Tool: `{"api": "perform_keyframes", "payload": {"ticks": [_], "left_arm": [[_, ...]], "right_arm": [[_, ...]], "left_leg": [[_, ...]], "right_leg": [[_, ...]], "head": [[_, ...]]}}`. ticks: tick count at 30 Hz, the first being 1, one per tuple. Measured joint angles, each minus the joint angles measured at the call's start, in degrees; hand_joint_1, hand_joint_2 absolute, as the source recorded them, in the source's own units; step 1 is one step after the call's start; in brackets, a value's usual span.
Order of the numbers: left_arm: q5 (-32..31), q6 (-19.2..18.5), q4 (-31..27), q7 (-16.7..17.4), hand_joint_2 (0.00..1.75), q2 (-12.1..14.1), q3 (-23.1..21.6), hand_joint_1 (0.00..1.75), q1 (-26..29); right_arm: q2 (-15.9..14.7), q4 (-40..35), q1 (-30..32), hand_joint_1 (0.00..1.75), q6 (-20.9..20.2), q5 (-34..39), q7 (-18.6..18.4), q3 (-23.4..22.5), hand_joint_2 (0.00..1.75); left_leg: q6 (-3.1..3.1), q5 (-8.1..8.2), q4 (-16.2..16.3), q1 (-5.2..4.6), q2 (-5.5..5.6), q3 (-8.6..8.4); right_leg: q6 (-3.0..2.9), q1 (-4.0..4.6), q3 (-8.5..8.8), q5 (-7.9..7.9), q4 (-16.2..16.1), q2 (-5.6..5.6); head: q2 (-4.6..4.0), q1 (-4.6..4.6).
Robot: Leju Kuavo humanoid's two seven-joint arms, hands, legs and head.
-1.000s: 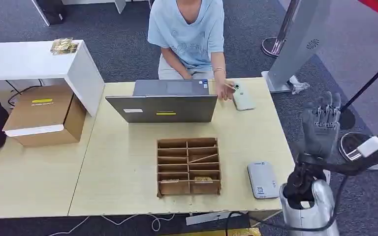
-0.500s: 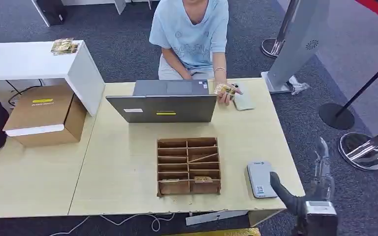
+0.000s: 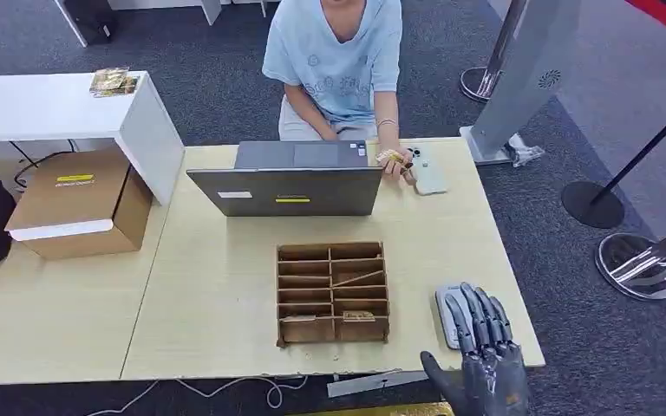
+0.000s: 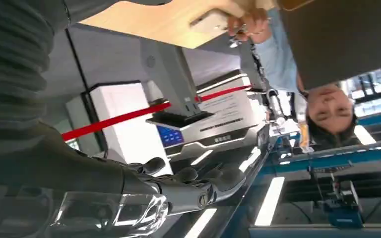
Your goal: Pass the card to the sensor for recognition and then transmit it.
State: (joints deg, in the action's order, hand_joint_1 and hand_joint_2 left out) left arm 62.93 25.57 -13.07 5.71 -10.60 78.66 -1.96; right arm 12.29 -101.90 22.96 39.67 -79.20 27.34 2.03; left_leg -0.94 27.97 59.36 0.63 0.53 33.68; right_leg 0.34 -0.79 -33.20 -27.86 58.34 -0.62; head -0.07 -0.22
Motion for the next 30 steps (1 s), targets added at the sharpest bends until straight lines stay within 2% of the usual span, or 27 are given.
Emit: {"api": "perform_keyframes", "payload": {"ticks": [1,5,8,11,12,13,16,17,18,22,25,30], "left_arm": [[0.00,0.20,-0.02,0.11,0.00,0.00,0.00,0.00,0.00],[-0.02,1.16,-0.04,0.31,0.00,-0.02,-0.07,0.00,-0.01],[-0.02,2.05,-0.04,0.54,0.00,-0.15,-0.11,0.00,-0.02],[-0.02,2.40,-0.04,0.74,0.00,-0.20,-0.13,0.00,0.01],[-0.02,2.58,-0.04,0.79,0.00,-0.24,-0.13,0.00,0.00],[-0.02,2.91,-0.04,0.79,0.00,-0.26,-0.13,0.00,0.00],[-0.21,3.39,-0.07,0.74,0.00,-0.30,-0.13,0.00,-0.09],[-0.90,3.39,-0.09,0.74,0.00,-0.31,-0.13,0.00,-0.16],[-1.66,3.39,-0.13,0.74,0.00,-0.31,-0.13,0.00,-0.20],[-1.97,3.34,-0.17,0.72,0.00,-0.41,-0.13,0.00,-0.25],[-1.99,3.17,-0.20,0.72,0.00,-0.44,-0.13,0.00,-0.25],[-2.03,3.06,-0.20,0.79,0.00,-0.44,-0.13,0.00,-0.24]], "right_arm": [[0.37,0.04,0.06,0.00,0.00,-2.03,-1.27,-0.33,1.75],[-0.64,0.74,-0.09,0.00,0.00,-9.59,-15.94,1.80,1.75],[-5.67,3.27,-1.84,0.00,0.00,-10.68,-27.43,6.03,1.75],[-9.95,5.47,-3.59,0.00,-0.09,-10.85,-32.70,9.62,1.75],[-11.35,6.19,-4.64,0.00,-0.79,-10.85,-36.12,11.22,1.75],[-13.04,6.67,-5.98,0.00,-2.26,-10.88,-40.87,13.28,1.75],[-19.55,7.91,-13.69,0.00,-9.41,-10.94,-63.13,25.40,1.75],[-21.56,8.24,-15.69,0.00,-10.65,-10.96,-67.64,29.59,1.75],[-22.80,8.42,-16.72,0.00,-11.68,-10.96,-68.63,32.69,1.75],[-25.90,8.92,-19.03,0.00,-12.63,-11.01,-67.45,39.92,1.75],[-27.41,9.20,-20.40,0.00,-11.54,-11.01,-67.36,43.39,1.75],[-27.96,9.33,-21.86,0.03,-10.36,-11.01,-66.27,47.00,1.75]], "left_leg": [[0.00,0.00,0.00,0.00,0.00,0.00],[0.01,0.00,0.00,-0.01,0.00,0.00],[0.01,0.00,0.01,-0.04,-0.04,0.00],[0.02,0.00,0.02,-0.06,-0.04,0.02],[0.02,0.00,0.02,-0.06,-0.05,0.07],[0.02,0.00,0.01,-0.06,-0.13,0.08],[0.01,-0.01,0.02,-0.06,-0.46,-0.11],[0.02,-0.02,0.03,-0.06,-0.44,-0.15],[0.07,-0.05,0.03,-0.05,-0.33,-0.14],[0.05,-0.07,0.03,-0.05,-0.29,-0.09],[0.05,-0.07,0.02,-0.05,-0.30,-0.05],[0.06,-0.06,0.02,-0.06,-0.31,-0.04]], "right_leg": [[0.00,0.00,0.01,0.00,0.00,0.00],[0.01,-0.02,0.03,0.01,-0.01,0.00],[0.03,-0.05,0.03,0.02,-0.02,0.06],[0.03,-0.07,0.06,0.03,-0.02,0.04],[0.03,-0.07,0.05,0.04,-0.01,0.06],[0.05,-0.07,0.05,0.07,0.00,0.12],[0.00,-0.07,-0.05,0.13,0.01,0.40],[0.01,-0.07,-0.06,0.13,0.00,0.37],[0.02,-0.07,0.03,0.11,0.00,0.22],[0.01,-0.06,0.02,0.10,0.05,0.21],[0.03,-0.06,-0.01,0.07,0.05,0.23],[0.04,-0.07,-0.03,0.07,0.03,0.22]], "head": [[0.00,0.00],[0.00,-0.02],[0.00,0.00],[0.00,0.00],[0.00,0.00],[0.00,-0.04],[0.00,-0.02],[0.00,0.02],[0.00,0.00],[0.00,-0.04],[0.00,0.00],[0.00,-0.02]]}}
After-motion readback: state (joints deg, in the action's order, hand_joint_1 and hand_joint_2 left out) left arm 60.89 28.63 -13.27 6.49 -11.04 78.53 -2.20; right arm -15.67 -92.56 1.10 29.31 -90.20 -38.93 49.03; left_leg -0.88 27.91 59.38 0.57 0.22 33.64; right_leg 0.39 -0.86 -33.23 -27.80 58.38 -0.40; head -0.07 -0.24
